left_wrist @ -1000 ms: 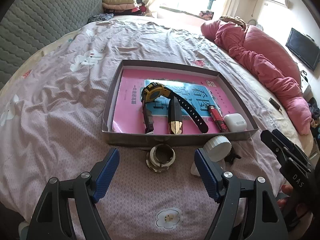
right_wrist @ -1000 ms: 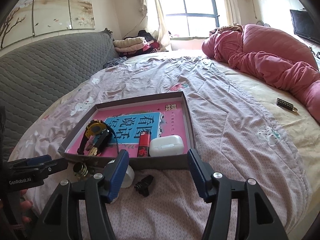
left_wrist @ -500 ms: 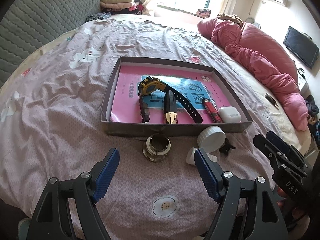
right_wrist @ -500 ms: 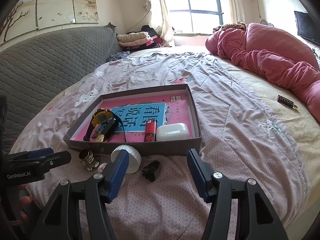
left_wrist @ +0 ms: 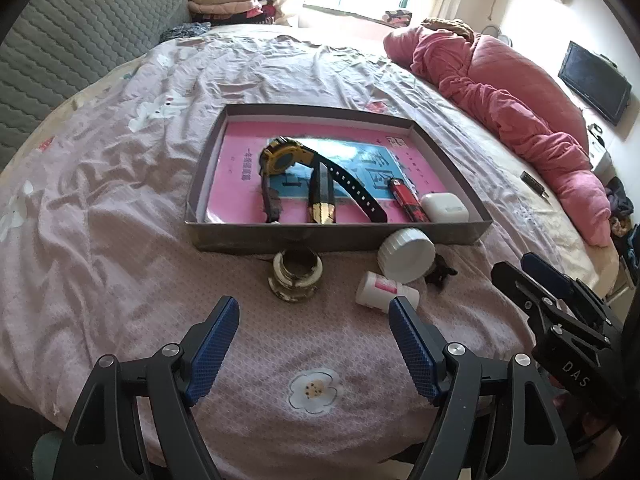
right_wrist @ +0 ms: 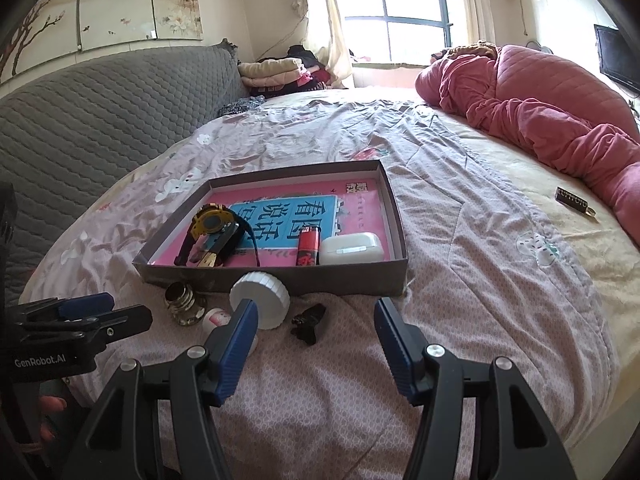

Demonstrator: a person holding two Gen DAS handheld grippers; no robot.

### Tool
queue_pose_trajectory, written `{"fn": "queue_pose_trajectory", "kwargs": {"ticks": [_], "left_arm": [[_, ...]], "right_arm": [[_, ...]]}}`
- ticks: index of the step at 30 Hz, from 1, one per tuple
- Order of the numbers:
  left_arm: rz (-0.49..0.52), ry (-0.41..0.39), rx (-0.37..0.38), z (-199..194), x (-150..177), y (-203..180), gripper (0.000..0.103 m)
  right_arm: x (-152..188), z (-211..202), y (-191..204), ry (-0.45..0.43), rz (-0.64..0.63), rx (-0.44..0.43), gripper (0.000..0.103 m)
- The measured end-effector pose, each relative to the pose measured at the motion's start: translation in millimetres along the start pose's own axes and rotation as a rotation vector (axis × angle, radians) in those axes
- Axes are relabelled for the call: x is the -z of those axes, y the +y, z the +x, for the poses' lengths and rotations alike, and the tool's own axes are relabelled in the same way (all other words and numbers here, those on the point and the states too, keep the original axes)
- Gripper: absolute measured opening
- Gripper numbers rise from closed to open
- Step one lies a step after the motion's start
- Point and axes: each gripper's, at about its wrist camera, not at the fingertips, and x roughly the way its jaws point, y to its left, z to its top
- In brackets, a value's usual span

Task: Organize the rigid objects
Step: 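Move the left gripper to the white pill bottle while the right approaches the black clip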

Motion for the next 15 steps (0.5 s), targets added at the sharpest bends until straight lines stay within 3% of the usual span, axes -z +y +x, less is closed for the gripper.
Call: {"fn": "queue_pose_trajectory", "kwargs": {"ticks": [15], "left_arm": [[0.022, 0.062, 0.041, 21.3, 11.5, -14.1, 0.078]], "right_arm": [[10.1, 8.1, -2.7, 0.047, 0.003, -0.010, 0.060]]}}
